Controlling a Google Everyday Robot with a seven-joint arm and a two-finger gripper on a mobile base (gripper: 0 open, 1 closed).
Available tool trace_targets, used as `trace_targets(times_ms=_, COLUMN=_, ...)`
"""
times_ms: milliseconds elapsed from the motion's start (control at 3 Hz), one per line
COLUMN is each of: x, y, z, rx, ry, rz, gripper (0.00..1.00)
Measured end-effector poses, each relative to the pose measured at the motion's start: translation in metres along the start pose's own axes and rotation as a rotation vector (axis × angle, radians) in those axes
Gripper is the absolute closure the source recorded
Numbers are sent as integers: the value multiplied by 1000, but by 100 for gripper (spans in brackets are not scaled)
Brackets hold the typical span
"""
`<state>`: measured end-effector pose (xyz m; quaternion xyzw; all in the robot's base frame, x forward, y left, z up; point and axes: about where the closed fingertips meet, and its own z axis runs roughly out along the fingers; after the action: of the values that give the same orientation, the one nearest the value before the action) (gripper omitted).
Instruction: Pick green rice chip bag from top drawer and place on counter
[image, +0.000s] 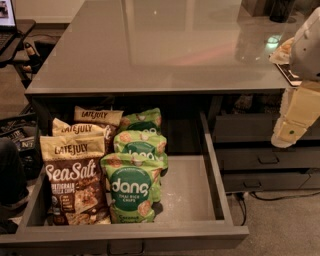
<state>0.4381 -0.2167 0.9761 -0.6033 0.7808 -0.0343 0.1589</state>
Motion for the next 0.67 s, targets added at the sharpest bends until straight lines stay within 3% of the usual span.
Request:
trace_targets(times_ms=333, x=0, y=0, z=0, rx=0, ry=0, rz=0, gripper=0)
trace_targets(times_ms=667, x=-12, y=18, z=10, rx=-37, ry=-31, rz=-23, gripper=0)
